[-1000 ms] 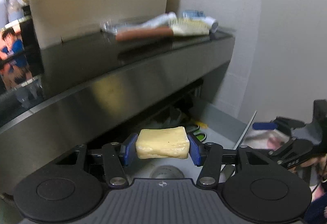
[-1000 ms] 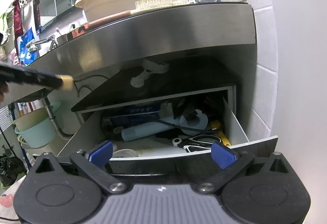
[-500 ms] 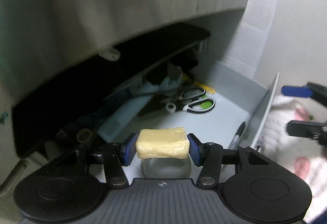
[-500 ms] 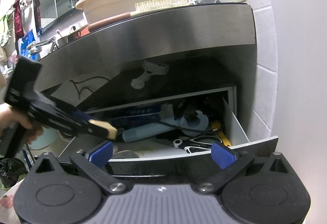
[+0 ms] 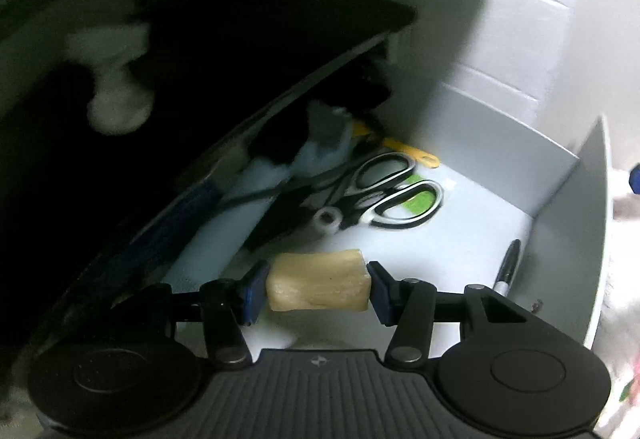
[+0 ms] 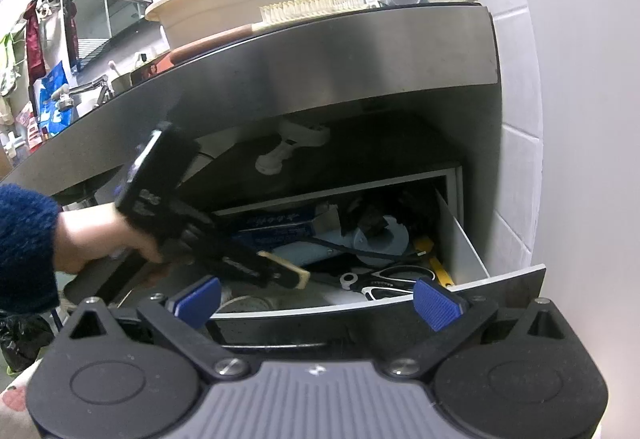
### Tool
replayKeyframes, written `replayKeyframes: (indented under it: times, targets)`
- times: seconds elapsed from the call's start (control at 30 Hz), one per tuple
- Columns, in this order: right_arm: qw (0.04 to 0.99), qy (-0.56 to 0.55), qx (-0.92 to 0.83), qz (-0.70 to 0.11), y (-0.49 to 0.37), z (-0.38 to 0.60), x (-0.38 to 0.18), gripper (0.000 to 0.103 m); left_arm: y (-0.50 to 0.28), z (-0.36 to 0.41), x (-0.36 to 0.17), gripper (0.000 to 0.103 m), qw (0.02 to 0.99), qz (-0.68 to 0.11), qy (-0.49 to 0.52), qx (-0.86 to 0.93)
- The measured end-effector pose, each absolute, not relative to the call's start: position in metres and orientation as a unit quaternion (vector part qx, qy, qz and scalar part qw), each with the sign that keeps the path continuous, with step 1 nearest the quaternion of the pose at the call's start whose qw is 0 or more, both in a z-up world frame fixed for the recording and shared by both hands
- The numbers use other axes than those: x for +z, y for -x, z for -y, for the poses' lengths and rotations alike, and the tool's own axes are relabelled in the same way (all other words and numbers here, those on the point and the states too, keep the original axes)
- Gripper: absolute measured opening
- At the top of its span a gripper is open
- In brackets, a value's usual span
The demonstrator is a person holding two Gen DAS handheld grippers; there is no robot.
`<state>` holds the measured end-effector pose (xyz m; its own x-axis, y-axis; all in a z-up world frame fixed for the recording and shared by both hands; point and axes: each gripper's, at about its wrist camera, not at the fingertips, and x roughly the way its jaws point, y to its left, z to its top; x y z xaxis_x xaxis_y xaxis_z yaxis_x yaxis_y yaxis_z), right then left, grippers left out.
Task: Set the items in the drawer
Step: 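Carry the yellow sponge with the left gripper down into the open drawer, then open the left gripper to drop the sponge beside the scissors, withdraw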
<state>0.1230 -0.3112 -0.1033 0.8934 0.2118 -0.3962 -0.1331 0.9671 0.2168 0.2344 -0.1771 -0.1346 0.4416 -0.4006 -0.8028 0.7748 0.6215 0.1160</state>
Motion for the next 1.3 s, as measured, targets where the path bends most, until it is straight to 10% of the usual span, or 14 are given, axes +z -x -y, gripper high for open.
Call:
replayKeyframes:
  times: [1.3]
  targets:
    - [0.967,-0.099,0.089,-0.219,-0.126,0.313,-0.104,0.103,-0.253,0.228,-0.191,0.053,0.718,-0.401,-0.359,-0.441]
